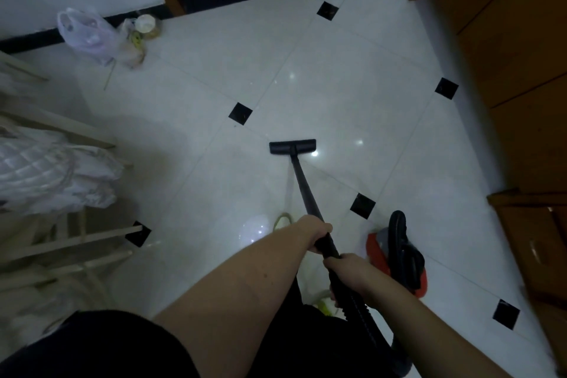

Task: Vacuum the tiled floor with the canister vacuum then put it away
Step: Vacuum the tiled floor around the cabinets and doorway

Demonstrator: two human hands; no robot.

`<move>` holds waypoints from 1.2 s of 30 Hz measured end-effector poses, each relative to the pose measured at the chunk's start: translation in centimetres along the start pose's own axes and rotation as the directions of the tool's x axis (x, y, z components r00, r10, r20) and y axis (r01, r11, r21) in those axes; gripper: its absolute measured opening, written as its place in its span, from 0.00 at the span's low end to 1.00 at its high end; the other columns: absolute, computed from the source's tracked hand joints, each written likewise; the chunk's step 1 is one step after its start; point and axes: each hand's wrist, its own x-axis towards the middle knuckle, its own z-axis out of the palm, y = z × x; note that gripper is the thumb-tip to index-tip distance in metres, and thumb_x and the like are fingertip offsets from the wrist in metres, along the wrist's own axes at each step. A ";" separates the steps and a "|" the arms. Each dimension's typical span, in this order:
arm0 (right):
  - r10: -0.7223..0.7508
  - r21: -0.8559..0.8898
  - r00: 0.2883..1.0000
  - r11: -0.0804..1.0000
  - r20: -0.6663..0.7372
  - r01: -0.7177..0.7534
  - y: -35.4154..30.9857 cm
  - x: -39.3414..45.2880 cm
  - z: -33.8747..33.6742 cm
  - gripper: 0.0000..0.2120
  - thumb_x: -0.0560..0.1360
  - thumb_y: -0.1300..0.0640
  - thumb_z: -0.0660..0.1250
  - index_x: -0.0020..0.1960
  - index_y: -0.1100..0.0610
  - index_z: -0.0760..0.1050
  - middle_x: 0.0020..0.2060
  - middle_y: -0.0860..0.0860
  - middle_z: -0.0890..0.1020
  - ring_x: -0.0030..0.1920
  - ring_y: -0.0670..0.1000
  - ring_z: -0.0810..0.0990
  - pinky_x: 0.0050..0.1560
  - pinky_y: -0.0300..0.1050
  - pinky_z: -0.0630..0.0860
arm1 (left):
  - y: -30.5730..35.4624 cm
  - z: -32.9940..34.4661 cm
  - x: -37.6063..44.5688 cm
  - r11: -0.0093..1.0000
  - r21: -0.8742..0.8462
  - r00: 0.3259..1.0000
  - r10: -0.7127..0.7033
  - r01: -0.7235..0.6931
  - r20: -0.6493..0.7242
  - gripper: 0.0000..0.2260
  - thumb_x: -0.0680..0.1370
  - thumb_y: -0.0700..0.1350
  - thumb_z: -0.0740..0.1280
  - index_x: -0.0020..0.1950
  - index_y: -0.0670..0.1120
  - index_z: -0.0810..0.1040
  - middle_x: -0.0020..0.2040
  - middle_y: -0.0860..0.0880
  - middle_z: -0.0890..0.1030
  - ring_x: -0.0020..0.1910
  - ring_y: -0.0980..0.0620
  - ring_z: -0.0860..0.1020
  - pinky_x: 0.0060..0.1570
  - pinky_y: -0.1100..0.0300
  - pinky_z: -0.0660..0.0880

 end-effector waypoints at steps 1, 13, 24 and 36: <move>-0.005 -0.008 1.000 1.000 0.005 0.005 1.3 -0.4 0.0 0.10 0.80 0.58 0.58 0.53 0.64 0.71 0.32 0.60 0.76 0.28 0.57 0.78 0.31 0.47 0.79 | -1.0 1.0 -0.2 1.000 0.005 1.000 -0.001 0.001 -0.006 0.11 0.78 0.43 0.65 0.54 0.37 0.69 0.37 0.42 0.77 0.32 0.46 0.78 0.28 0.53 0.77; -0.032 -0.175 0.999 0.984 0.037 0.038 17.4 -6.0 -0.5 0.10 0.78 0.58 0.60 0.52 0.65 0.72 0.30 0.60 0.78 0.26 0.56 0.78 0.28 0.44 0.77 | -13.8 13.1 -4.3 0.984 -0.174 0.999 0.017 -0.021 -0.027 0.10 0.78 0.42 0.65 0.53 0.37 0.68 0.42 0.42 0.76 0.39 0.44 0.78 0.21 0.57 0.75; -0.039 -0.290 0.995 0.955 0.088 0.063 19.2 -7.7 4.0 0.08 0.77 0.58 0.60 0.44 0.60 0.75 0.28 0.57 0.79 0.25 0.54 0.78 0.27 0.41 0.76 | -20.4 12.6 -4.6 0.980 -0.196 0.997 0.000 -0.015 -0.075 0.12 0.76 0.45 0.67 0.53 0.38 0.70 0.52 0.40 0.79 0.51 0.41 0.81 0.46 0.47 0.81; -0.007 -0.213 0.999 0.977 0.049 0.017 9.9 -3.9 12.6 0.14 0.78 0.56 0.58 0.55 0.67 0.70 0.34 0.62 0.78 0.23 0.54 0.78 0.27 0.43 0.77 | -18.7 -0.8 -4.2 0.980 -0.169 0.993 0.092 -0.104 -0.078 0.07 0.78 0.40 0.65 0.46 0.37 0.71 0.37 0.43 0.77 0.32 0.47 0.78 0.32 0.53 0.80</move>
